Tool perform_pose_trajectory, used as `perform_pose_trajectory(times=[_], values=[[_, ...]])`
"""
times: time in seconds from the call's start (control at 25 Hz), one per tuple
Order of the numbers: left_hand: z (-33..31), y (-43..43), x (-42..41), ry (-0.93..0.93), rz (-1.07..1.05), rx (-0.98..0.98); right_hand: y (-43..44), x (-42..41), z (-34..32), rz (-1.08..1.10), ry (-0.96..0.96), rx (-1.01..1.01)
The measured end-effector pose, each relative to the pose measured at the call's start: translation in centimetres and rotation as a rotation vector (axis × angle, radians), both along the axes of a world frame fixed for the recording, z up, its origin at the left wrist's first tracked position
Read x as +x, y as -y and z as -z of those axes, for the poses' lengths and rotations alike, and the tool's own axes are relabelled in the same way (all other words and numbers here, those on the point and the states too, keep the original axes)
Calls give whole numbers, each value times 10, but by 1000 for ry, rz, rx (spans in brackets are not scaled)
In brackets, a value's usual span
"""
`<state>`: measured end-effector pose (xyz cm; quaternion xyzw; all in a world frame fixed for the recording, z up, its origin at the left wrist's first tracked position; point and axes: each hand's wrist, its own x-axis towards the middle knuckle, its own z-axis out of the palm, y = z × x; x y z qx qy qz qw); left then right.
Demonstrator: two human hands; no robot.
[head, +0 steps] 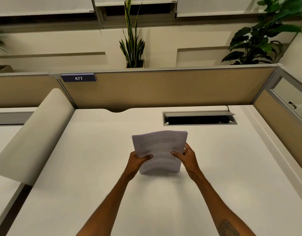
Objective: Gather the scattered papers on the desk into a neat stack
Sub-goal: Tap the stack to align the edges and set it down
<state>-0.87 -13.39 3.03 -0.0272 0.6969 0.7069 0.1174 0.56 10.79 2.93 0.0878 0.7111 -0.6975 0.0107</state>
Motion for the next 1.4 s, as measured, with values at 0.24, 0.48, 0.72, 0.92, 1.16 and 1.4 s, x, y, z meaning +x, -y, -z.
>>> perform_pose_trajectory(times=[0.24,0.48,0.72,0.92,1.16,1.4], values=[[-3,1,0,-6,-13,28,-2,-1,2,-49,66,14],[8,0,7,50,15,-34,-3,9,21,-77,143,50],[6,6,3,100,-37,66,-15,9,24,-101,168,59],[0,6,-9,169,-207,313,-22,15,24,-23,183,-267],[3,-40,-3,229,-180,541,27,10,18,36,78,-671],[-12,2,-17,127,-267,514,-21,7,16,-23,121,-400]])
